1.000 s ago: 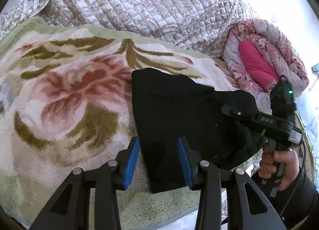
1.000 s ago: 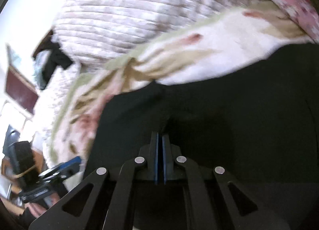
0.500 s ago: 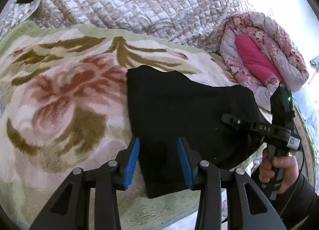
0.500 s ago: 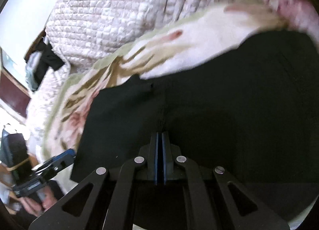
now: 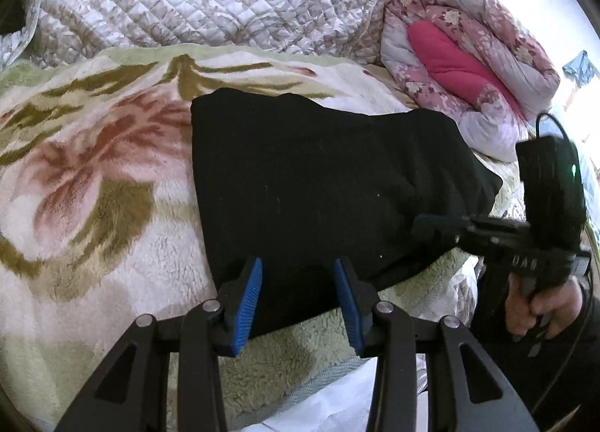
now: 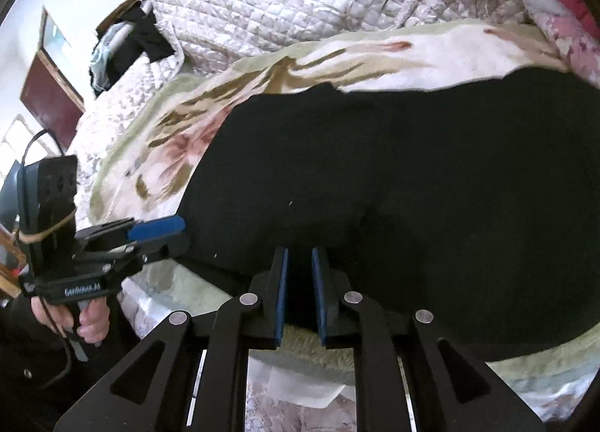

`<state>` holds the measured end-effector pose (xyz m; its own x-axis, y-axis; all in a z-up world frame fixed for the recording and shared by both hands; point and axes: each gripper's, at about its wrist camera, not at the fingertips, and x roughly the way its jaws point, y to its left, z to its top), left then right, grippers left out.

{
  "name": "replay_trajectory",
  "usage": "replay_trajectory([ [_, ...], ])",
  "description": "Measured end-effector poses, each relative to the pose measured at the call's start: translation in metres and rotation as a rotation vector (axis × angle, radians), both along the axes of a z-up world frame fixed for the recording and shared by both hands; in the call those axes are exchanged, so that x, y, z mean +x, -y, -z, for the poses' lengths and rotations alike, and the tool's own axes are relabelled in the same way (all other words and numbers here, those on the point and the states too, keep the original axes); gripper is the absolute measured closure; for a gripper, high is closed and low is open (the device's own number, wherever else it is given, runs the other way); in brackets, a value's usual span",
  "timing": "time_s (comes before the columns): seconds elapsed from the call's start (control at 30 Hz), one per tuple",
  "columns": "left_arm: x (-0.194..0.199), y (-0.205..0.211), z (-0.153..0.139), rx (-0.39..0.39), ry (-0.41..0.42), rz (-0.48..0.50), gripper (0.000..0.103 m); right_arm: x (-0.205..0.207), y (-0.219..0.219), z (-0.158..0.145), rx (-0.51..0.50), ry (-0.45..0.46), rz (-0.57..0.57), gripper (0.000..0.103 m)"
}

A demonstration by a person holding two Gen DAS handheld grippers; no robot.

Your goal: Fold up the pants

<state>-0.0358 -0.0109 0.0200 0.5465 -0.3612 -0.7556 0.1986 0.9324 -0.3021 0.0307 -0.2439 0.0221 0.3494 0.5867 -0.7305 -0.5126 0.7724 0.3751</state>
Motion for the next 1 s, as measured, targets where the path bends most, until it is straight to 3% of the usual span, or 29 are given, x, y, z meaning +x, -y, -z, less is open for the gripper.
replay_trajectory([
  [0.07,0.001,0.0,0.0,-0.002,-0.008,0.002,0.06,0.006,-0.001,-0.011,0.007,0.035,0.019,0.089],
  [0.13,0.002,-0.002,-0.001,-0.012,-0.02,0.004,0.06,0.014,-0.002,-0.018,0.017,0.056,0.033,0.081],
  [0.33,0.024,-0.007,-0.013,-0.005,-0.002,-0.04,0.06,0.037,-0.021,-0.018,-0.006,0.095,0.019,0.08],
  [0.43,0.048,-0.01,-0.015,0.01,0.015,-0.071,0.06,0.056,-0.026,-0.011,0.023,0.076,0.043,0.079],
  [0.5,0.067,-0.01,-0.009,0.009,-0.005,-0.083,0.06,0.067,-0.024,0.003,-0.051,0.031,0.089,0.079],
  [0.57,0.079,-0.007,-0.001,0.028,-0.028,-0.084,0.06,0.072,-0.014,0.008,-0.011,-0.005,0.112,0.079],
  [0.63,0.078,0.0,-0.004,0.062,-0.012,-0.076,0.06,0.06,-0.007,-0.001,-0.053,0.028,0.128,0.079],
  [0.77,0.055,0.012,-0.007,0.05,-0.003,-0.022,0.06,0.021,-0.002,-0.013,-0.062,0.101,0.082,0.077],
  [0.87,0.035,0.019,-0.007,0.022,-0.004,0.004,0.06,-0.008,-0.005,0.004,-0.108,0.081,0.027,0.067],
  [0.93,0.023,0.023,-0.004,0.029,0.005,-0.012,0.059,-0.023,-0.001,0.01,-0.104,0.148,0.042,0.067],
  [1.0,0.016,0.026,-0.004,0.047,0.016,-0.019,0.058,-0.027,-0.002,0.009,-0.126,0.155,0.048,0.067],
])
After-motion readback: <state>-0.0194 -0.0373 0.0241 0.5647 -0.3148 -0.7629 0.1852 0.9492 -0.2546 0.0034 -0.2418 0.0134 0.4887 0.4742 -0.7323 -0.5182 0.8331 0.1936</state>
